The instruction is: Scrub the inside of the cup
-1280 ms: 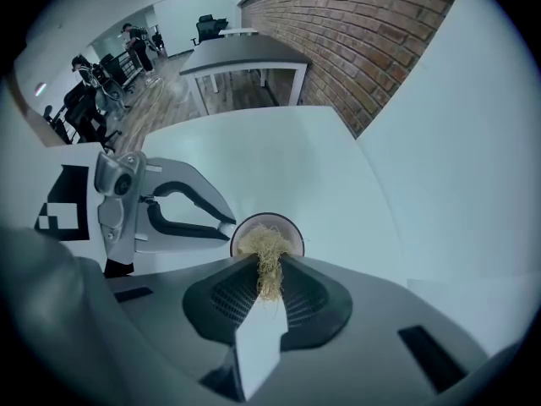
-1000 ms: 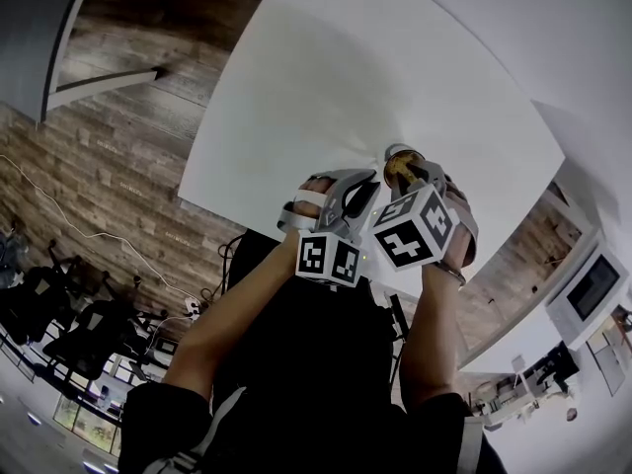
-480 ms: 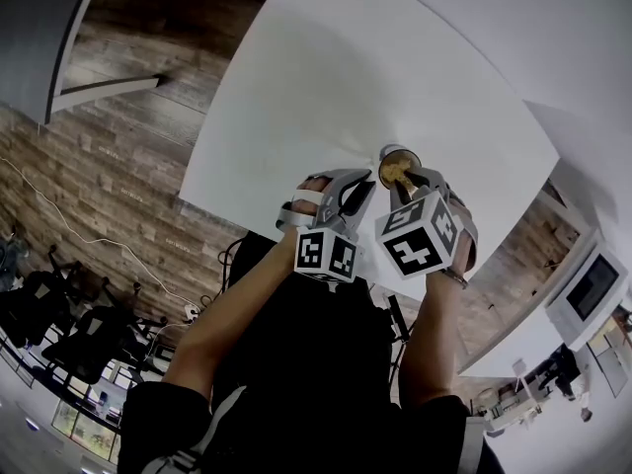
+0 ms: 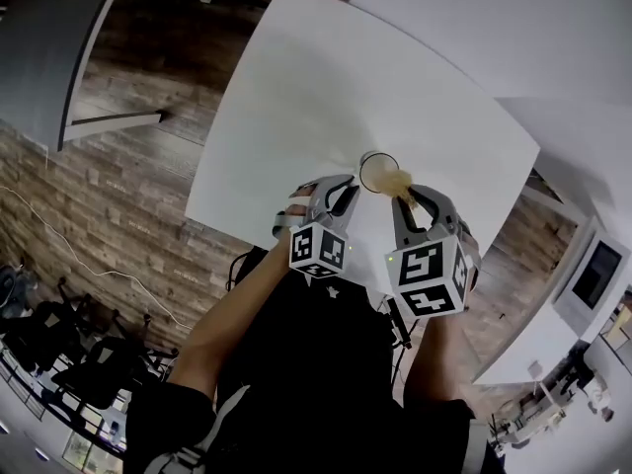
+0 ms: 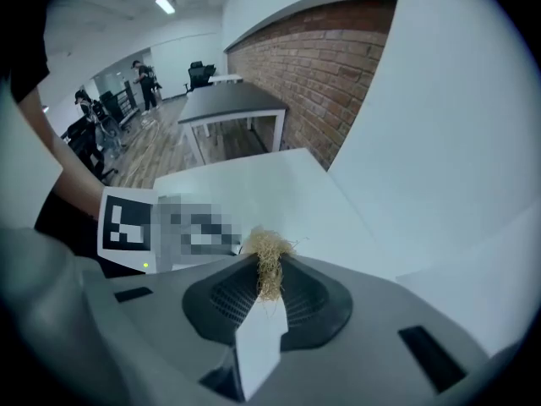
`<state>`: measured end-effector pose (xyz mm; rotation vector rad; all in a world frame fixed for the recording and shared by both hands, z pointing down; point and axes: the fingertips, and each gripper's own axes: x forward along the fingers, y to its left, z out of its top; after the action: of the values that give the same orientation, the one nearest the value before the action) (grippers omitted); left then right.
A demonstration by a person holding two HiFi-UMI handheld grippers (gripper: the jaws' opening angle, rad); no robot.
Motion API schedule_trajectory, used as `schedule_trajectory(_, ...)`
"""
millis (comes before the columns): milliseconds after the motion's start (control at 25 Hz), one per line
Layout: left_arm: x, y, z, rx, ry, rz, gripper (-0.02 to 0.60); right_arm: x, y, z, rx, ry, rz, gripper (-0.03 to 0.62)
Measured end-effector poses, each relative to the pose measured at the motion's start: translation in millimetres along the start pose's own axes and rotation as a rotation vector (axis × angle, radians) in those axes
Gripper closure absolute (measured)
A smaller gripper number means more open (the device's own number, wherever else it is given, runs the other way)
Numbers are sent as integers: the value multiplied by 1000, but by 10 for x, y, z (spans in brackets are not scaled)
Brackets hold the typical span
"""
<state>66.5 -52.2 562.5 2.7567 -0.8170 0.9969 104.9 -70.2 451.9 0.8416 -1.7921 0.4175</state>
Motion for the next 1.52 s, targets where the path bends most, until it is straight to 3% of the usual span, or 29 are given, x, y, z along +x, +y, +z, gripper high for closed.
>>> schedule_trajectory(120, 47, 43, 3, -26, -17, -32, 473, -209, -128, 2, 122, -156, -52, 539)
schedule_trajectory(240, -24, 94, 9, -2, -12, -47, 457, -430, -152, -26, 249, -320, -69, 539)
schedule_trajectory(440, -421, 217, 224, -63, -51, 12, 456, -838, -150, -88, 414, -623, -82, 539)
schedule_trajectory(560, -824, 270, 599, -129, -157, 91, 475, -1060, -154, -153, 536, -791, -95, 539)
schedule_trajectory(640, -1128, 315, 953, -161, -283, 155, 576, -1273, -141, -163, 591, -915, -110, 539)
schedule_trajectory(760, -1483, 314, 1399, -147, -426, 194, 578, -1593, -98, -136, 588, -1041, -198, 539)
schedule_trajectory(920, -1669, 230, 1634, -115, -479, 205, 578, -1578, -74, -242, 613, -1005, -285, 539)
schedule_trajectory(1040, -1626, 199, 1639, -112, -493, 195, 578, -1423, -67, -298, 641, -952, -291, 539)
schedule_trajectory(1520, -1605, 79, 1689, -98, -500, 208, 578, -1545, -147, -379, 625, -979, -313, 539)
